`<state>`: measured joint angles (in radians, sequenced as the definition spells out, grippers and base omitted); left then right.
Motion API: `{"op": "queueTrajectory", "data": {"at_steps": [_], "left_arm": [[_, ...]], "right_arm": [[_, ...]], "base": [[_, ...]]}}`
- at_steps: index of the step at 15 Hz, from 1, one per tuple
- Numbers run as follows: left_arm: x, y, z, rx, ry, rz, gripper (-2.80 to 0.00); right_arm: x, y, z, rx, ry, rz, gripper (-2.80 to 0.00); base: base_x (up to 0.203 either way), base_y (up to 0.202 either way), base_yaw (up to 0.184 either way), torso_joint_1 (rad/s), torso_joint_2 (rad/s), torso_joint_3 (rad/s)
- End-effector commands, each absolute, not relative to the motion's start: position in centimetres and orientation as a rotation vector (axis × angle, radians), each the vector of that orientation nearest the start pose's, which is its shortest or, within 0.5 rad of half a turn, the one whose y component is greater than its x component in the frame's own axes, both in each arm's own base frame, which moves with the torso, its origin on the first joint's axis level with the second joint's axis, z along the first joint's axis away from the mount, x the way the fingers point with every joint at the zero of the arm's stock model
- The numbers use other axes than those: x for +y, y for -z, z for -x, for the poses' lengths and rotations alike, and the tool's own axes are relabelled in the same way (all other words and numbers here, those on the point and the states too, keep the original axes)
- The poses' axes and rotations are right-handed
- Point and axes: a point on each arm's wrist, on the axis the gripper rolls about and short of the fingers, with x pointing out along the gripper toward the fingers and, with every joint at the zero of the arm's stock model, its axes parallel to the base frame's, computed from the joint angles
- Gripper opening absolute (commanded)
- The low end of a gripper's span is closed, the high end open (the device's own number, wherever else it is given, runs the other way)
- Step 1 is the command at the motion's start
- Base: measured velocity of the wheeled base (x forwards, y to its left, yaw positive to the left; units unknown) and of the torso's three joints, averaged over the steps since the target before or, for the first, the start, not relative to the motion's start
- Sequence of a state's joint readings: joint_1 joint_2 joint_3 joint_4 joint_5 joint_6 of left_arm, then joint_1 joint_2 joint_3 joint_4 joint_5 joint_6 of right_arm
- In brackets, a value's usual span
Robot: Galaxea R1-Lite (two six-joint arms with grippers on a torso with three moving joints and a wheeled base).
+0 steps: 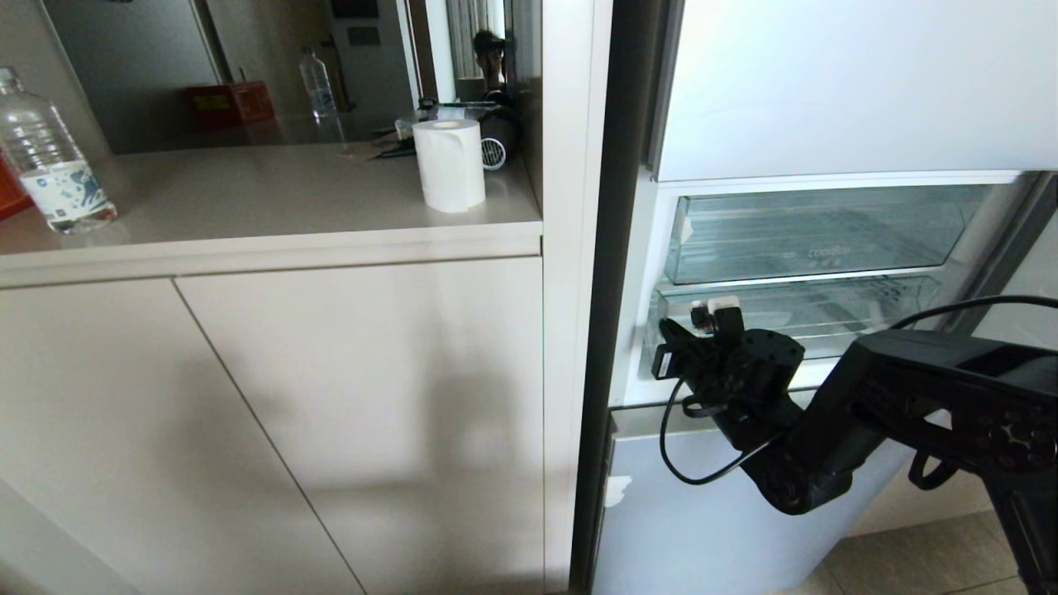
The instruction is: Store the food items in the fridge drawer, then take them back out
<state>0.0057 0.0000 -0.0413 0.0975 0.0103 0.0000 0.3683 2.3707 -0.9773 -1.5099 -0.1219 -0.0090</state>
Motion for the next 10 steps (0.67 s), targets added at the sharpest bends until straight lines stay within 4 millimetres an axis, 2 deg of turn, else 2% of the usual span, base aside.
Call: {"op": "queueTrajectory", "data": {"at_steps": [1,4,6,9,10], "left_arm": [[0.0,-7.7,2.6,0.058,-0.017,0.000,-2.80],[0.0,-7.7,2.6,0.058,-0.017,0.001,-2.80],[0.0,-7.7,2.6,0.058,-0.017,0.000,-2.80],[0.0,-7.7,2.6,0.057,-0.017,0.000,-2.80],[0.0,-7.7,2.6,0.058,-0.017,0.000,-2.80]], "right_arm": [[14.4,-5.8,-38.1,-0.073,-0.246,-0.008,-2.80],[13.8,-6.3,-35.1,-0.011,-0.259,-0.009,-2.80],[13.4,-7.4,-32.8,0.014,-0.271,-0.043,-2.80],[13.2,-7.6,-30.3,0.062,-0.292,-0.065,-2.80],[13.2,-7.4,-30.0,0.073,-0.293,-0.060,0.00]], "base": [[0.000,0.000,0.000,0.000,0.00,0.000],[0.000,0.000,0.000,0.000,0.00,0.000],[0.000,0.000,0.000,0.000,0.00,0.000],[0.000,0.000,0.000,0.000,0.00,0.000],[0.000,0.000,0.000,0.000,0.00,0.000]]}}
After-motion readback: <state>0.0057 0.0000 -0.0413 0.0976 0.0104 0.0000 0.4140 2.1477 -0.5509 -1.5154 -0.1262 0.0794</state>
